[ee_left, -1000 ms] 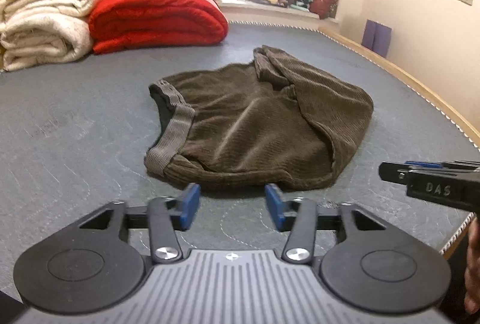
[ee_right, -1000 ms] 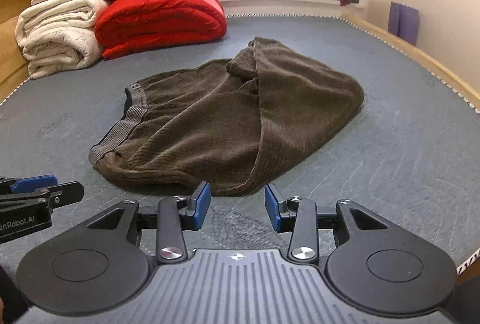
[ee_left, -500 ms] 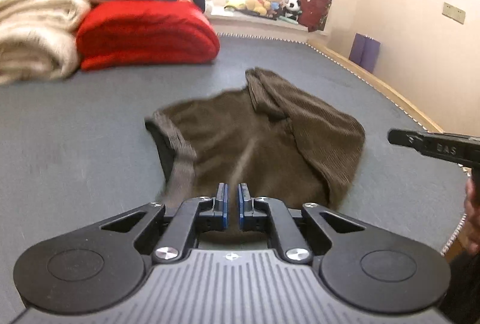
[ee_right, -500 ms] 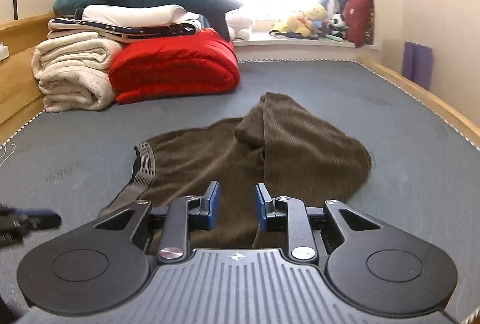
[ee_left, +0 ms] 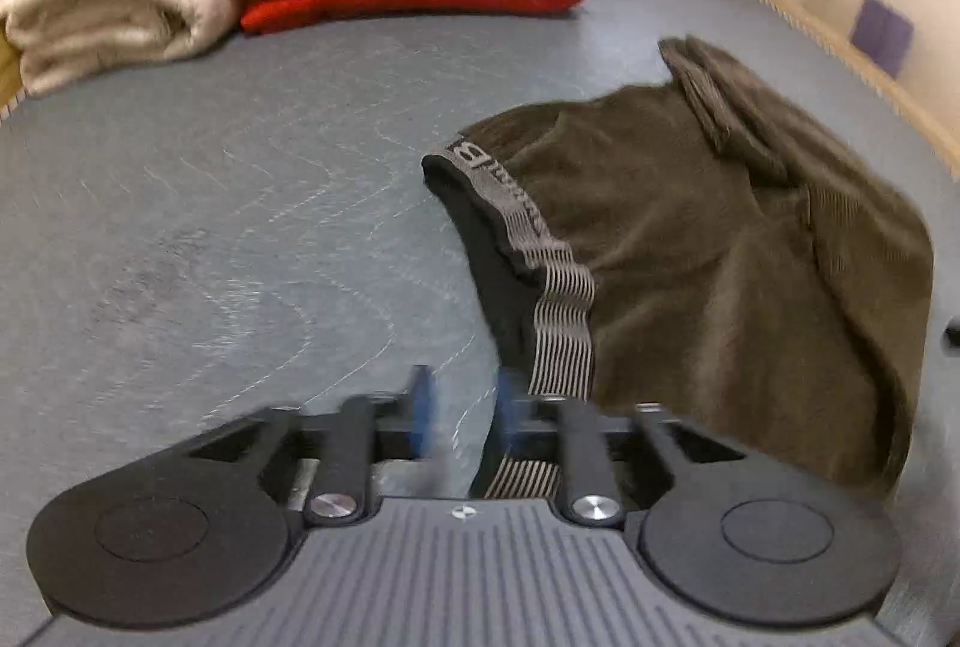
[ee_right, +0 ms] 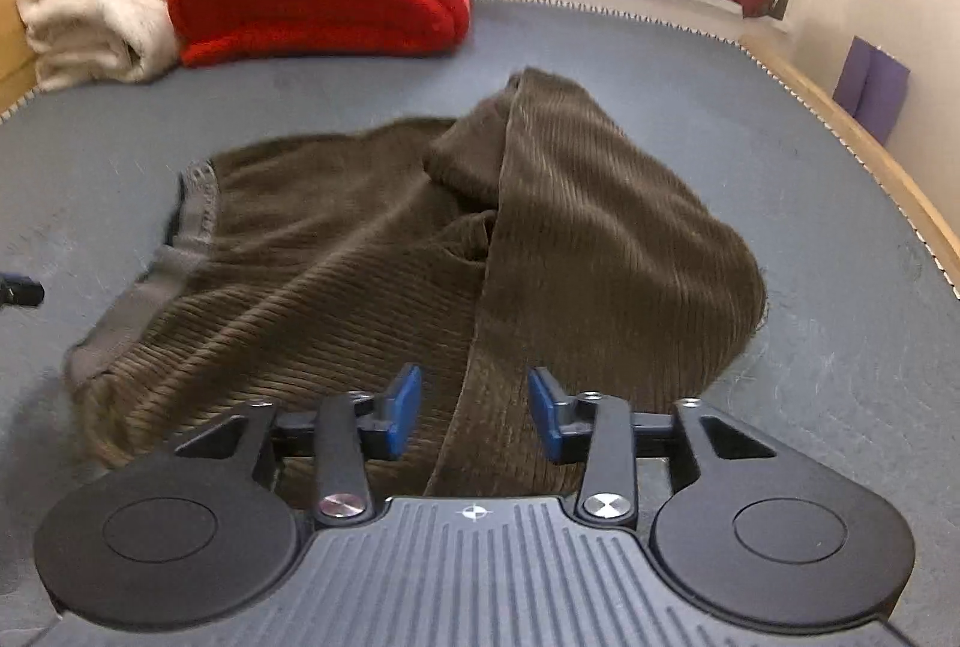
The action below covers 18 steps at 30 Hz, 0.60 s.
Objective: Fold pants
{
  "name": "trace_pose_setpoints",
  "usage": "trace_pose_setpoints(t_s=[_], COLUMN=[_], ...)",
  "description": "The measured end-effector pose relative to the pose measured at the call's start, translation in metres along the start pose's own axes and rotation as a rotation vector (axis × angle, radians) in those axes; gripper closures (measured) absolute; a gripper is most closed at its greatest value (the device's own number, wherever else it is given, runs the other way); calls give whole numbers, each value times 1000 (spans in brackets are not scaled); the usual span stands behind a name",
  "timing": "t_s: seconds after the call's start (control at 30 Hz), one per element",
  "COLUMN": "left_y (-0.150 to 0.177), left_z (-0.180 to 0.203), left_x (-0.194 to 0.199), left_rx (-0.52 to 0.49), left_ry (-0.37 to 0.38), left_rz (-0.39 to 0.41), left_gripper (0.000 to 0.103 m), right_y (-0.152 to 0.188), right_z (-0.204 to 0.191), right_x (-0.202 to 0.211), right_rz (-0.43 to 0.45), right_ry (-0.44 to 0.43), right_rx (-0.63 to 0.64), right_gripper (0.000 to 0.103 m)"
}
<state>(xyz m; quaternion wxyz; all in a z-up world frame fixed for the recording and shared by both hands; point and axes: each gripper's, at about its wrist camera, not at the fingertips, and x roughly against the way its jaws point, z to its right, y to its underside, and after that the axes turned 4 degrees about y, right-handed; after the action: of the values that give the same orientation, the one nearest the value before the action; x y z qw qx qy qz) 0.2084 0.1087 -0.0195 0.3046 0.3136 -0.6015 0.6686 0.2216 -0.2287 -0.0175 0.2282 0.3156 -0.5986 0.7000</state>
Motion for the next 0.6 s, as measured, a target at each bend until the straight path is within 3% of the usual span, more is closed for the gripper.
trace_pose_setpoints(t_s=[0.17, 0.3, 0.4, 0.53, 0.6], left_y=[-11, -8, -4, -4, -3], left_z=[-19, -24, -27, -17, -12], left_x=[-33, -64, -80, -90, -93], left_rx=[108, 154, 193, 148, 120], left_ry=[98, 114, 187, 244, 236], left_rz=[-91, -174, -225, -221, -206], left_gripper=[26, 25, 25, 25, 25], right_y=[-9, -4, 2, 2, 3], right_z=[-7, -16, -26, -24, -18], right_x=[-41, -72, -94, -107, -111], right_rz=[-74, -171, -244, -279, -294], right_ry=[4, 1, 17, 80, 93], right_rx=[-7, 51, 127, 151, 142], right_gripper=[40, 39, 39, 39, 40])
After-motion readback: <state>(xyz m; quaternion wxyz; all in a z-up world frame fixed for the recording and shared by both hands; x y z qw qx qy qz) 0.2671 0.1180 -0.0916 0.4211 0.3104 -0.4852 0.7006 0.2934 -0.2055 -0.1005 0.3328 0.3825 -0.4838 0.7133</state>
